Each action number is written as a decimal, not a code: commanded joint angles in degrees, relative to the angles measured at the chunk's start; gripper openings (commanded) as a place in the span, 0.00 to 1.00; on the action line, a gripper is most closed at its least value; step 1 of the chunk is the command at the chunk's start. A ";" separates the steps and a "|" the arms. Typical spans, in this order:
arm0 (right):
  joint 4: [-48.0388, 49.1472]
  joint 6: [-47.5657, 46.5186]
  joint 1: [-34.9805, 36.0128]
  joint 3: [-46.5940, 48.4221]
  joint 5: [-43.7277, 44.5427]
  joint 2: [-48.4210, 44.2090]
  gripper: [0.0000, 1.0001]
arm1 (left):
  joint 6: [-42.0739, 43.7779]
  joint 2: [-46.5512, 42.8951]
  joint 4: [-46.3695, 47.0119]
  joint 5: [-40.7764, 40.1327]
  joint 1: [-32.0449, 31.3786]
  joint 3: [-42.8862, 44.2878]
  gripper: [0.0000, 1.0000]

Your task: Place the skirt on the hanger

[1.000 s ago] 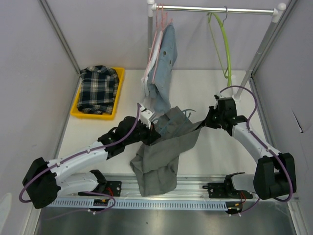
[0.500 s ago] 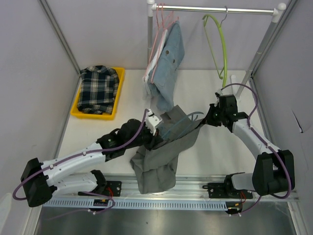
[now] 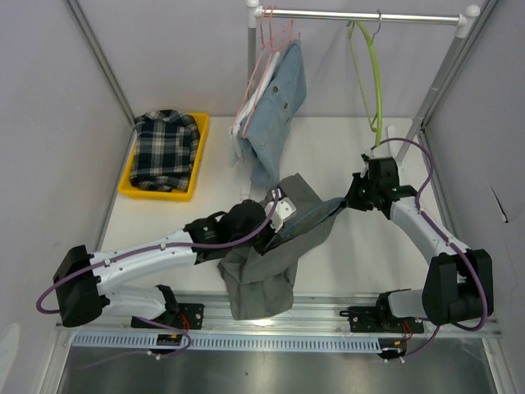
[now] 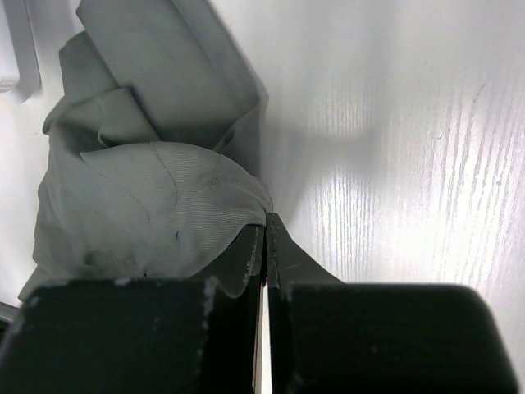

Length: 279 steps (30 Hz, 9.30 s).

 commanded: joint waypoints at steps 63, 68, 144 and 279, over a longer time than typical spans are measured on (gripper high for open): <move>-2.75 -6.22 7.57 9.71 12.96 -7.11 0.00 | 8.81 17.91 -31.05 -10.93 -5.45 21.30 0.00; -4.25 -2.53 14.25 10.85 13.05 -11.86 0.00 | 9.16 18.88 -33.33 -12.86 -5.36 27.44 0.00; -21.49 -28.27 41.25 30.02 13.24 -25.84 0.75 | 24.54 10.97 -44.24 30.11 6.68 58.92 0.00; -7.67 3.89 -18.35 10.50 -1.28 -26.98 0.99 | -4.99 -20.50 -15.50 -11.11 7.47 18.58 0.70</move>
